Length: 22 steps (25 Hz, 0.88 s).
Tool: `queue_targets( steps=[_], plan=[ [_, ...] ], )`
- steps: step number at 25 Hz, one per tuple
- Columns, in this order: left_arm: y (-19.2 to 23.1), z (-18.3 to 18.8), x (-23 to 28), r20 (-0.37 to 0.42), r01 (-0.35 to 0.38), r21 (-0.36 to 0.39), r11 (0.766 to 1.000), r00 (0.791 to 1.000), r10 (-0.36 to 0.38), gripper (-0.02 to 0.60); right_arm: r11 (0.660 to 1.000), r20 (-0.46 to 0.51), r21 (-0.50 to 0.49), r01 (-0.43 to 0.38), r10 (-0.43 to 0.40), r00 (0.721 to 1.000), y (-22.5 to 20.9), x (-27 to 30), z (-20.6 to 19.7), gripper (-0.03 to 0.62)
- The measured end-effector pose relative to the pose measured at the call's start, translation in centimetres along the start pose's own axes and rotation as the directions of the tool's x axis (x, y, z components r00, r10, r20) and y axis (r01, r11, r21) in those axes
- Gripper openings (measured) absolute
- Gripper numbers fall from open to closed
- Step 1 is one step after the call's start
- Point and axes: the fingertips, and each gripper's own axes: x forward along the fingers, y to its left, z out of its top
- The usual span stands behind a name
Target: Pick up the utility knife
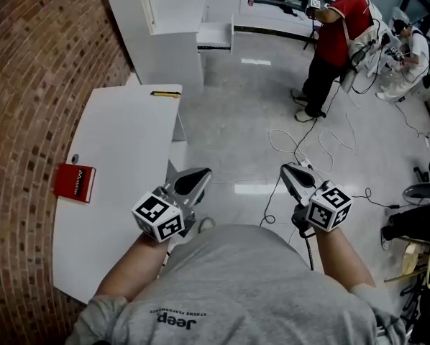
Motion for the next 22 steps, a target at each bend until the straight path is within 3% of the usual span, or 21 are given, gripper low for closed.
queue_targets(
  steps=[9,15,22],
  plan=[
    [10.1,2.9,0.2,-0.028,0.047,-0.021,0.999,0.998,-0.048,0.0,1.0,-0.006,0.012,0.021,-0.021,1.0,-0.6,10.7,4.0,0.009],
    [14.3,3.2,1.3,-0.03,0.022,-0.061,0.998,0.999,-0.024,0.0,1.0,-0.037,0.009,0.015,-0.015,0.999,-2.9,14.7,4.8,0.009],
    [19.0,3.6,5.1,-0.049,-0.051,-0.051,0.997,0.998,0.048,0.0,0.999,-0.027,0.019,-0.04,0.04,0.999,-8.4,19.0,6.4,0.009]
  ],
)
